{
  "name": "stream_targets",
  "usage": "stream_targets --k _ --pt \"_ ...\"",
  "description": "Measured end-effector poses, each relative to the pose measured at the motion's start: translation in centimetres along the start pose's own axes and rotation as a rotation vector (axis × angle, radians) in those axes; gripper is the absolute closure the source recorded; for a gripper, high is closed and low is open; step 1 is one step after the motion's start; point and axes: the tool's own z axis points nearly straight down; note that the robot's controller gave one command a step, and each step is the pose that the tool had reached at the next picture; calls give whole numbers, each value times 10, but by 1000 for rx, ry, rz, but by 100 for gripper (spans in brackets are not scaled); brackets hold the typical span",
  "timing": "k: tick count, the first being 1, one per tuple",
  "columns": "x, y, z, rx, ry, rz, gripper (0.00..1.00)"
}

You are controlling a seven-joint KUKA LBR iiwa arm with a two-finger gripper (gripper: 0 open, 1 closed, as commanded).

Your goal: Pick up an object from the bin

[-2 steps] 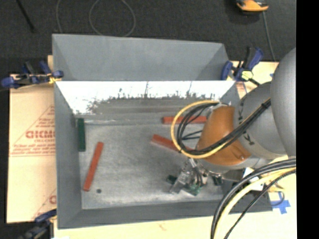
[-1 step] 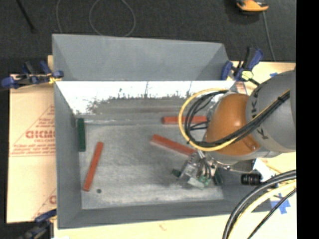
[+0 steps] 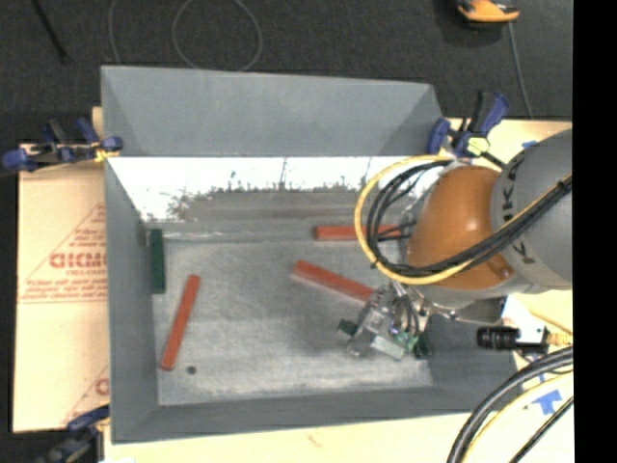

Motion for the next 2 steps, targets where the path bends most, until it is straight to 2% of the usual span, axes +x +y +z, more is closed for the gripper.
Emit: stream_targets --k 2 --pt "-3 -1 -4 2 -2 -12 100"
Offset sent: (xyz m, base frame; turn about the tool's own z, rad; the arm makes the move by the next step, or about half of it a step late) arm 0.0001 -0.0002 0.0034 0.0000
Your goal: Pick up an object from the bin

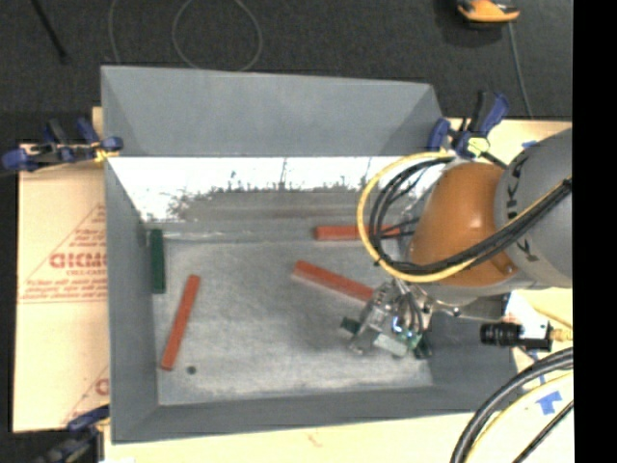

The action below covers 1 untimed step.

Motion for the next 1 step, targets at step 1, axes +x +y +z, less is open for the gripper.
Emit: stream_targets --k 1 --pt "-2 -1 -1 0 -1 -3 100"
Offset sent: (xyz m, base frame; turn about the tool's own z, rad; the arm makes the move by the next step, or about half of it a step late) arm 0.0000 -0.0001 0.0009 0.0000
